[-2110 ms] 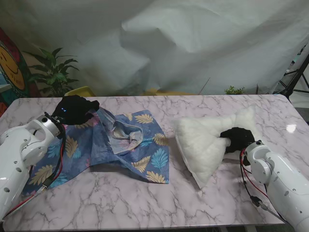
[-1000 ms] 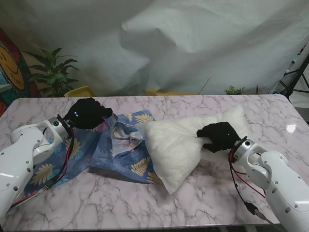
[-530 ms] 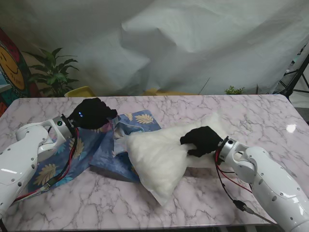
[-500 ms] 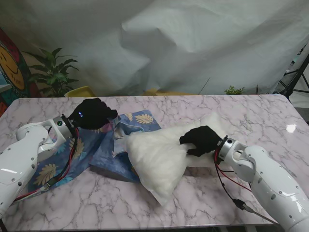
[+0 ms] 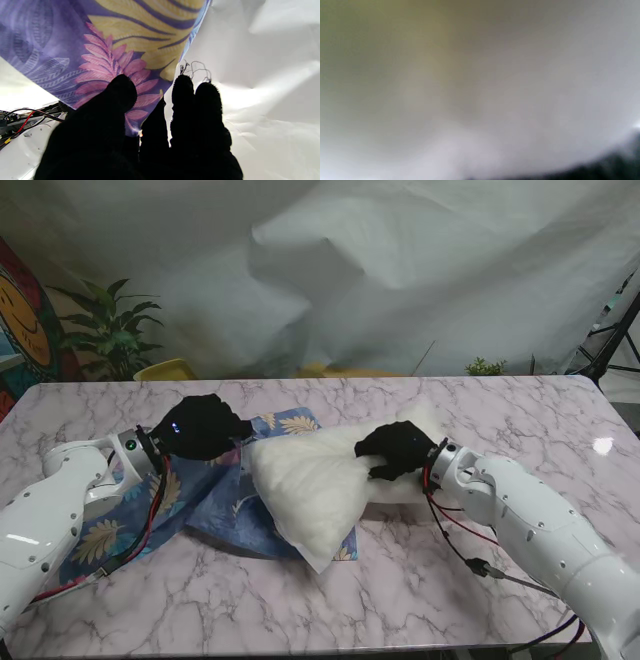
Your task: Put a pillowcase on a pillow
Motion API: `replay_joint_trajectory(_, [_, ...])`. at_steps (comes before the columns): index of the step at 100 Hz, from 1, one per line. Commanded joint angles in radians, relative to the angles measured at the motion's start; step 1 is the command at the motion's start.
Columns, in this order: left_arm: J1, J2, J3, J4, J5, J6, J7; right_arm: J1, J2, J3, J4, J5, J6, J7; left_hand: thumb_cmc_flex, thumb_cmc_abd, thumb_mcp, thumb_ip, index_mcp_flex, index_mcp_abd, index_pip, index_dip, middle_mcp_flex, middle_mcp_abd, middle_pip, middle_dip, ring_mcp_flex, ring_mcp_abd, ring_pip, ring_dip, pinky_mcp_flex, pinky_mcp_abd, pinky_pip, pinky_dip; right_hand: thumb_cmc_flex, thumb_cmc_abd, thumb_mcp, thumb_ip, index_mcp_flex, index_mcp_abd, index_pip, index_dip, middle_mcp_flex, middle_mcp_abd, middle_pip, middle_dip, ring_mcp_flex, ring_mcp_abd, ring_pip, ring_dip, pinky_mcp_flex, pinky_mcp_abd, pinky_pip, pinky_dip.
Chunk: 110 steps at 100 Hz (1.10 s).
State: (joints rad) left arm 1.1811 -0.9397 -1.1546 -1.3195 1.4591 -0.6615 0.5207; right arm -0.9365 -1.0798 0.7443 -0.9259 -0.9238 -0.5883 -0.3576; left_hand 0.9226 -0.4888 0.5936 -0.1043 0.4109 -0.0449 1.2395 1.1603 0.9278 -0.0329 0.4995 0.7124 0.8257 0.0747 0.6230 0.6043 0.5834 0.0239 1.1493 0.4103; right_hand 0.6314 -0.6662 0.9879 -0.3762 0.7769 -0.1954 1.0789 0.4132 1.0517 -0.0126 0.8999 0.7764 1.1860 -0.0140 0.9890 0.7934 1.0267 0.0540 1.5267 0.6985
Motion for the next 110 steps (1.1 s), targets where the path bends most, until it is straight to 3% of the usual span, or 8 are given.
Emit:
replay_joint_trajectory(1, [0.004, -0.004, 0.008, -0.008, 0.001, -0.005, -0.010, 0.032, -0.029, -0.008, 0.014, 0.020, 0.011, -0.006, -0.001, -0.018, 0.049, -0.039, -0.003, -0.008, 0.030, 0.012, 0.020, -0.020, -0.007, 0.000, 0.014, 0.005, -0.009, -0.011, -0.025, -0.062, -0.012, 0.010, 0.160, 0.194, 0.173, 0.106, 0.048, -0.204, 0.178, 0.078, 0.030, -0.033, 0.081, 0.030, 0.077, -0.112, 0.151, 0.022, -0.005, -0.367, 0.056, 0.018])
replay_joint_trajectory(19, [0.010, -0.005, 0.019, -0.004, -0.005, -0.006, 0.001, 0.104, -0.078, -0.093, 0.101, 0.127, 0.035, 0.000, -0.014, -0.018, 0.060, -0.045, -0.004, -0.011, 0.030, 0.008, 0.021, -0.021, -0.010, -0.001, 0.016, 0.005, -0.010, -0.012, -0.027, -0.063, -0.014, 0.010, 0.147, 0.205, 0.163, 0.108, 0.023, -0.196, 0.159, 0.052, 0.031, -0.024, 0.078, 0.028, 0.082, -0.110, 0.153, 0.021, -0.001, -0.366, 0.060, 0.018])
replay_joint_trajectory(30, [0.006, -0.008, 0.032, 0.003, -0.012, 0.002, 0.006, 0.132, -0.112, -0.131, 0.147, 0.197, 0.038, 0.013, -0.022, -0.013, 0.064, -0.048, -0.007, -0.012, 0.030, 0.004, 0.021, -0.021, -0.012, -0.001, 0.016, 0.004, -0.011, -0.014, -0.029, -0.063, -0.015, 0.010, 0.109, 0.212, 0.154, 0.111, -0.015, -0.188, 0.175, -0.067, 0.046, -0.027, 0.078, 0.020, 0.097, -0.103, 0.161, 0.015, 0.011, -0.361, 0.077, 0.010])
replay_joint_trajectory(41, [-0.005, -0.012, 0.048, 0.012, -0.022, 0.016, 0.008, 0.159, -0.139, -0.180, 0.181, 0.244, 0.037, 0.034, -0.029, -0.010, 0.064, -0.051, -0.008, -0.010, 0.029, 0.000, 0.020, -0.018, -0.013, -0.001, 0.015, 0.007, -0.012, -0.014, -0.030, -0.061, -0.016, 0.010, 0.062, 0.172, 0.132, 0.078, -0.069, -0.187, 0.201, -0.187, 0.074, -0.033, 0.086, 0.016, 0.118, -0.096, 0.172, 0.018, 0.024, -0.352, 0.100, 0.011])
replay_joint_trajectory(56, [-0.024, -0.014, 0.064, 0.019, -0.026, 0.037, 0.016, 0.192, -0.176, -0.253, 0.254, 0.265, -0.004, 0.001, -0.026, -0.012, 0.067, -0.052, -0.010, -0.011, 0.031, -0.003, 0.019, -0.018, -0.016, -0.001, 0.014, 0.005, -0.014, -0.015, -0.030, -0.063, -0.017, 0.010, 0.036, 0.162, 0.148, 0.067, -0.074, -0.231, 0.241, -0.180, 0.077, -0.059, 0.119, 0.034, 0.113, -0.098, 0.190, 0.031, 0.013, -0.348, 0.109, 0.016])
replay_joint_trajectory(65, [-0.033, -0.012, 0.059, 0.027, -0.023, 0.040, 0.008, 0.183, -0.154, -0.257, 0.221, 0.225, 0.001, 0.003, -0.022, -0.015, 0.070, -0.052, -0.010, -0.011, 0.033, -0.002, 0.019, -0.019, -0.016, -0.001, 0.014, 0.005, -0.013, -0.015, -0.030, -0.061, -0.018, 0.010, 0.031, 0.161, 0.157, 0.065, -0.068, -0.250, 0.245, -0.159, 0.074, -0.067, 0.123, 0.036, 0.103, -0.099, 0.190, 0.034, -0.001, -0.347, 0.107, 0.019])
replay_joint_trajectory(86, [-0.055, -0.006, 0.046, 0.067, -0.021, 0.045, -0.007, 0.104, -0.063, -0.174, 0.064, 0.078, 0.008, 0.026, -0.016, -0.018, 0.073, -0.051, -0.007, -0.012, 0.033, -0.003, 0.014, -0.015, -0.025, -0.009, 0.006, 0.010, -0.019, -0.019, -0.036, -0.058, -0.022, 0.009, 0.020, 0.159, 0.168, 0.064, -0.056, -0.283, 0.237, -0.134, 0.074, -0.080, 0.121, 0.035, 0.092, -0.101, 0.188, 0.037, -0.020, -0.349, 0.102, 0.024])
replay_joint_trajectory(110, [-0.066, 0.002, 0.055, 0.059, 0.005, 0.043, 0.007, 0.100, -0.021, -0.215, 0.014, -0.073, -0.018, -0.074, -0.014, -0.027, 0.085, -0.052, 0.000, -0.022, 0.031, -0.009, -0.015, -0.002, -0.045, -0.027, -0.031, 0.015, -0.032, -0.032, -0.065, -0.055, -0.036, 0.008, 0.000, 0.160, 0.180, 0.059, -0.056, -0.326, 0.231, -0.094, 0.068, -0.106, 0.119, 0.042, 0.077, -0.111, 0.180, 0.041, -0.040, -0.356, 0.089, 0.027])
